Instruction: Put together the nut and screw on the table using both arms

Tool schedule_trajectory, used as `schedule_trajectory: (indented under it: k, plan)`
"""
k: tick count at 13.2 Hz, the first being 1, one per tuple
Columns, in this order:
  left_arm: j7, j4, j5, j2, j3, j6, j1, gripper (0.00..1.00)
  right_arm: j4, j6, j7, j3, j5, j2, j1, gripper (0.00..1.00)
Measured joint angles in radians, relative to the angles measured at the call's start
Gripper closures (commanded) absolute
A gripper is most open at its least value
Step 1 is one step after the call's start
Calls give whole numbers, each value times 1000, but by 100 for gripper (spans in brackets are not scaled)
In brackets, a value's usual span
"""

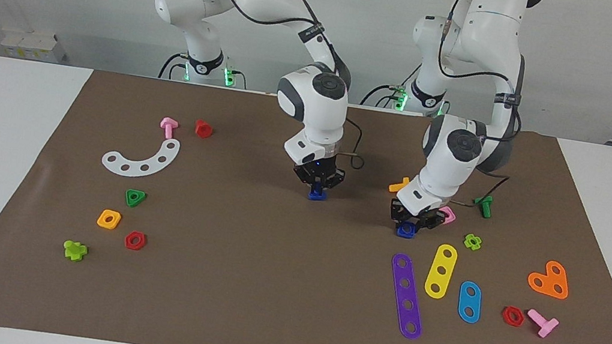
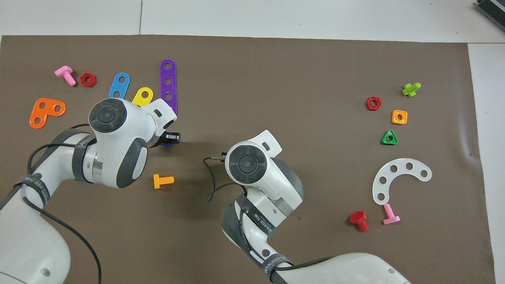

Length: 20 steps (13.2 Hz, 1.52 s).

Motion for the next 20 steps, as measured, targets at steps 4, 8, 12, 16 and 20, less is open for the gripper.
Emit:
schedule_trajectory:
  k: [4, 8, 12, 16, 20]
  plan:
    - [-156, 41, -39, 7, -3, -23, -63, 100, 5, -3, 0, -7, -4, -1, -9, 3]
    - [-317, 59, -58, 11, -4, -20, -137, 100, 20, -67, -31, -14, -4, -76, -84, 2]
    - [-479, 96, -65, 23, -5, -18, -231, 100, -11, -213, -159, -15, -4, -238, -175, 2]
    - [-570, 110, -71, 29, -6, -19, -314, 100, -27, -352, -336, -16, 40, -377, -280, 2]
    - [-616, 141, -77, 29, -7, -52, -356, 100, -36, -424, -504, -18, 54, -464, -400, 2]
